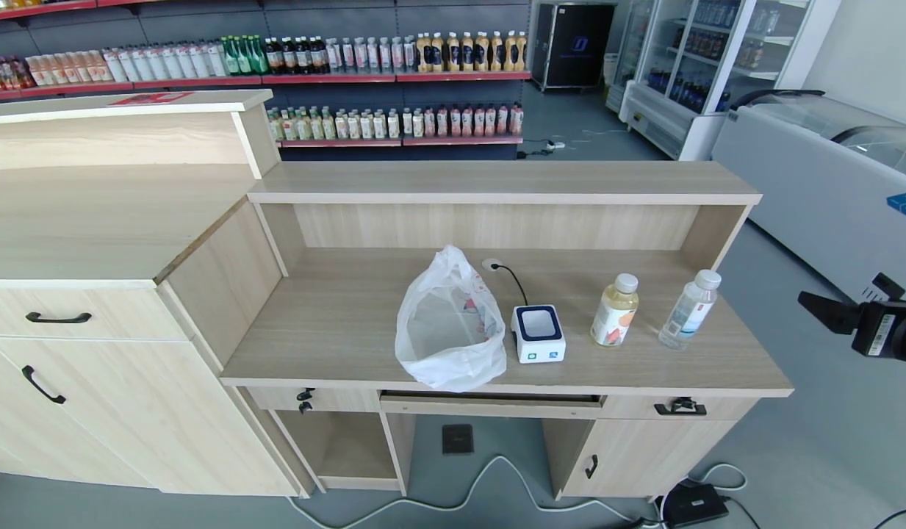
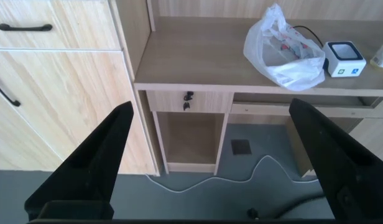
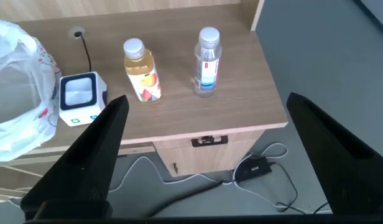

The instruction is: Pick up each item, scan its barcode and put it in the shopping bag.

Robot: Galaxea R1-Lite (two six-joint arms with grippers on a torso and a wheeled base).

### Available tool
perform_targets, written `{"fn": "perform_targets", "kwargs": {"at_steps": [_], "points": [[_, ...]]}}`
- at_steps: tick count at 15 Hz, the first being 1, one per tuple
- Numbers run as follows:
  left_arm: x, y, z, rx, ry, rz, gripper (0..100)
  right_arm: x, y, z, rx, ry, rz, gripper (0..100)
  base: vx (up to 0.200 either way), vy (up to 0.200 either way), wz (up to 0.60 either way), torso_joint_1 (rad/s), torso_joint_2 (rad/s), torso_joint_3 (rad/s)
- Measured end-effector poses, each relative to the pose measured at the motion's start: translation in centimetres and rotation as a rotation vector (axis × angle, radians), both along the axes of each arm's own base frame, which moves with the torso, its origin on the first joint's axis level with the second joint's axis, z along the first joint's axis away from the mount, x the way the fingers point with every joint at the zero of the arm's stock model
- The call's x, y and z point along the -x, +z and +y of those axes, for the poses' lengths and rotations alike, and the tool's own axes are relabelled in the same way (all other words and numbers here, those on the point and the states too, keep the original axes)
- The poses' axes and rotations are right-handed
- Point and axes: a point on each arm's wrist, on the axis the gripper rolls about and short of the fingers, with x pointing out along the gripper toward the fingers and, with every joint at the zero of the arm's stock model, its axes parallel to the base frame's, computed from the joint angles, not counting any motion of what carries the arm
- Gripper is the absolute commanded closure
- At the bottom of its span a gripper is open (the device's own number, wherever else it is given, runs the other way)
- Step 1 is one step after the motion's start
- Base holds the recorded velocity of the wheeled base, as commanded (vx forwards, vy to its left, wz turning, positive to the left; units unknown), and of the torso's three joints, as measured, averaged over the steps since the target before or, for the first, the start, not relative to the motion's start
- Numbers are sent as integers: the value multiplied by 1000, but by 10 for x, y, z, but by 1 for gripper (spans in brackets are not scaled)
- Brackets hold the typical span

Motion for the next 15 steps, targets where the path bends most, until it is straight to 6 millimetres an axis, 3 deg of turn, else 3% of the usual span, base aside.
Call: {"fn": "perform_targets", "kwargs": {"at_steps": [8, 15], "points": [[0, 0, 0, 0, 1, 0, 0, -76, -81, -39, 13, -7, 73, 0, 0, 0, 0, 0, 0, 0], [0, 0, 0, 0, 0, 0, 0, -161, -116, -46, 103, 239, 31, 0, 0, 0, 0, 0, 0, 0]]}}
